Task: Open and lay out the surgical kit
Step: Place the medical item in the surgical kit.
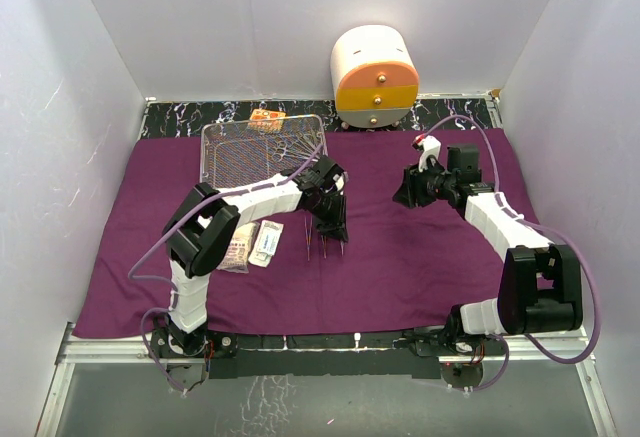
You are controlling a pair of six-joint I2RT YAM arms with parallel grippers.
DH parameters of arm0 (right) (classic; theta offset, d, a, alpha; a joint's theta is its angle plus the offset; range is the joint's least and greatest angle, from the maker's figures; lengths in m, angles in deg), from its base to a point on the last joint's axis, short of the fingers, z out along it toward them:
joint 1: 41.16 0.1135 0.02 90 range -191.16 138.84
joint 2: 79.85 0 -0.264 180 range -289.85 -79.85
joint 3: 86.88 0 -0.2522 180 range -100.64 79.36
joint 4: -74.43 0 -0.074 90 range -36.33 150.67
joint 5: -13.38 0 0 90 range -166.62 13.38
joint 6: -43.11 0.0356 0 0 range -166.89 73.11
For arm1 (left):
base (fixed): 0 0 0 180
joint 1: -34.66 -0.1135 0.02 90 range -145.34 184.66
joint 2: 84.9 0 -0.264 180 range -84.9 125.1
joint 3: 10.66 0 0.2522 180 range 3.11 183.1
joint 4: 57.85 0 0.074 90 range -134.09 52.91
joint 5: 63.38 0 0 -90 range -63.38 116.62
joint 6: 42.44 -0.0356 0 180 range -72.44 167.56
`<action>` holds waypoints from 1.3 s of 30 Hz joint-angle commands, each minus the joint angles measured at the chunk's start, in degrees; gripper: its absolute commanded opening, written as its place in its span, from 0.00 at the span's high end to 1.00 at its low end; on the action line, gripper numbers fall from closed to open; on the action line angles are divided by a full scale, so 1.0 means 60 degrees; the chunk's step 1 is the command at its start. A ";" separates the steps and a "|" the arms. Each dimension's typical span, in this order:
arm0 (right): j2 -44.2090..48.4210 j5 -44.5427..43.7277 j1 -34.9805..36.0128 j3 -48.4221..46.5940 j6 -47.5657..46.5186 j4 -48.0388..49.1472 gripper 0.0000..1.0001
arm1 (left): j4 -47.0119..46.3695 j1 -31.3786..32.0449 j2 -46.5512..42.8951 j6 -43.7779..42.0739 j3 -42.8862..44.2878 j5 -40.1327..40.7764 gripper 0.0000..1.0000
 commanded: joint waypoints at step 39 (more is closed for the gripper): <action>-0.0062 0.0568 -0.0337 -0.0122 -0.0204 0.0220 0.62 | 0.0232 0.0216 0.0352 0.0319 0.0127 0.1453 0.78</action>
